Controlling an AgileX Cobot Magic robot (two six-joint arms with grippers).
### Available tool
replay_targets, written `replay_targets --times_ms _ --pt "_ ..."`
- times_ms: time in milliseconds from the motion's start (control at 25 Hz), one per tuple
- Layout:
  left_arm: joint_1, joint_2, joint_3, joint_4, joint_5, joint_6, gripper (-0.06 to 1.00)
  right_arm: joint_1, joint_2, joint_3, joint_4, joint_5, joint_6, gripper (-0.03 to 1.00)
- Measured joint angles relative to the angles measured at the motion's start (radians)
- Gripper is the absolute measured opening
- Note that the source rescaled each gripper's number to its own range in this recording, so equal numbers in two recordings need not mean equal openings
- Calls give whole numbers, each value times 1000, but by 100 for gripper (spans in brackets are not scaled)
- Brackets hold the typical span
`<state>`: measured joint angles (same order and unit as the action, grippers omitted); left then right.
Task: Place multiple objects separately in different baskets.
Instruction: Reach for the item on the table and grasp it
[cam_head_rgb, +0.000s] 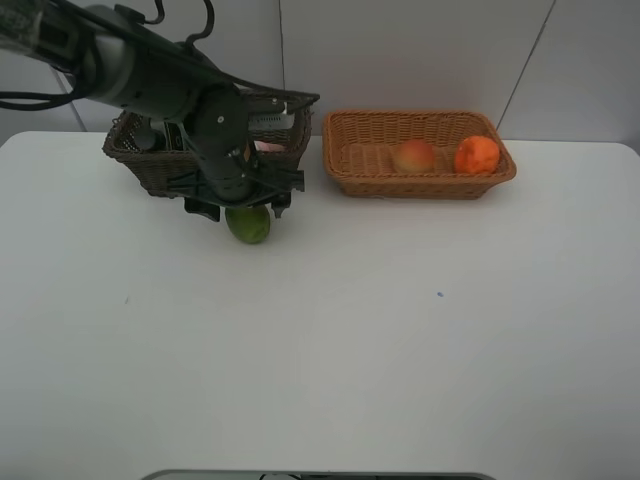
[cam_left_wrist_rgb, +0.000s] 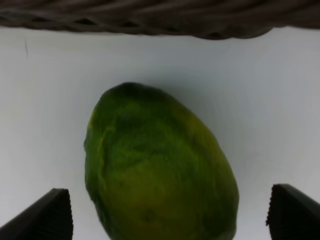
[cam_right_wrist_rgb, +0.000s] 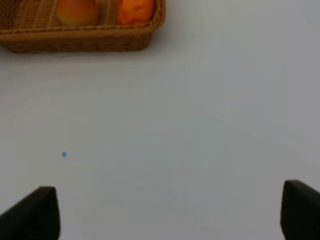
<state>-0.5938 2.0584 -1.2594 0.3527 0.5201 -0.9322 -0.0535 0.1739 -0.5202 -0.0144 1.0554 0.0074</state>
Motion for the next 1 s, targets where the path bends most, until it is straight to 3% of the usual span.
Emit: replay_targets --times_ms 360,1000 --pt "11 4 8 66 -30 -63 100 0 0 0 0 0 0 91" --pt "12 52 8 70 -107 -81 100 0 0 0 0 0 0 91"
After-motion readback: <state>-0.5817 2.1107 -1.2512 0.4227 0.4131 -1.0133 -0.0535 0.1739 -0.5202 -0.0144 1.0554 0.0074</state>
